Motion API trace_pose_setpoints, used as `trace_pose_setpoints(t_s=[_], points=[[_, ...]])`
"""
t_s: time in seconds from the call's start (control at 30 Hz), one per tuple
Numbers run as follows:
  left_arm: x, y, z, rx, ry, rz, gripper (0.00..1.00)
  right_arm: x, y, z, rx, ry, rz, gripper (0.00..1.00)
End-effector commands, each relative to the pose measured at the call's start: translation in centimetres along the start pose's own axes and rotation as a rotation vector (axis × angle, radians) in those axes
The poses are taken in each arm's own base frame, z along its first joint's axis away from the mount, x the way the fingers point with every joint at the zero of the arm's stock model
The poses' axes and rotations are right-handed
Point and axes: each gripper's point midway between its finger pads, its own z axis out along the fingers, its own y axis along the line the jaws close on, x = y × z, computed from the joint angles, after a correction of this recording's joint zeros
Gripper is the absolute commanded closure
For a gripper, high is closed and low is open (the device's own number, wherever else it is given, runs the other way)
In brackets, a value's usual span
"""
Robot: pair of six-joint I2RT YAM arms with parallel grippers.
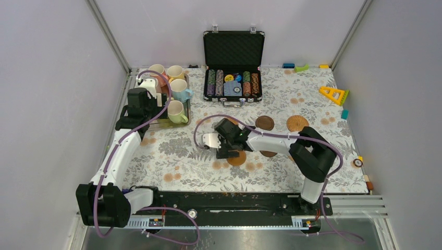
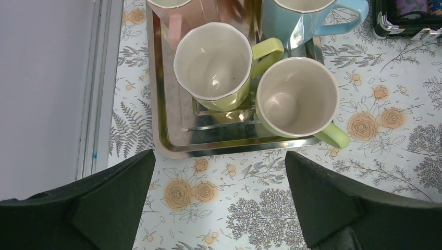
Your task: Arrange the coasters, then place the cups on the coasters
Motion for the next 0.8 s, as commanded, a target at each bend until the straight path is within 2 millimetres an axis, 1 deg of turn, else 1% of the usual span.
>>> trace_pose_setpoints(t_s=[0.0,0.17,0.23,0.37,0.43,0.53,0.63,0.7,0.77], points=[[-2.6,0.7,-0.2,-0.028,-0.071,-0.020,0.01,-2.0,-2.0,1.4,0.064,-0.021,0.034,0.00],[-2.6,0.7,-0.2,-0.028,-0.072,-0.020,0.01,-2.5,-3.1,2.2,0.094,-0.002,0.050,0.00],[-2.6,0.7,-0.2,-0.026,-0.072,-0.019,0.01,-2.7,-3.2,2.3,0.095,-0.004,0.053,0.00],[-2.6,0.7,-0.2,-0.026,-0.073,-0.019,0.01,-3.2,-3.4,2.3,0.098,-0.015,0.069,0.00],[-2.5,0.7,-0.3,-0.027,-0.072,-0.020,0.01,-3.3,-3.9,2.0,0.120,-0.009,0.069,0.00],[-2.6,0.8,-0.3,-0.030,-0.074,-0.020,0.01,-3.5,-5.8,0.4,0.193,-0.001,0.069,0.00],[-2.6,0.8,-0.3,-0.031,-0.075,-0.020,0.01,-3.3,-7.3,-2.6,0.239,0.008,0.059,0.00],[-2.6,0.8,-0.3,-0.031,-0.074,-0.021,0.01,-2.8,-7.3,-4.6,0.221,-0.001,0.072,0.00],[-2.6,0.8,-0.2,-0.030,-0.074,-0.020,0.01,-1.4,-7.1,-6.2,0.207,-0.002,0.089,0.00]])
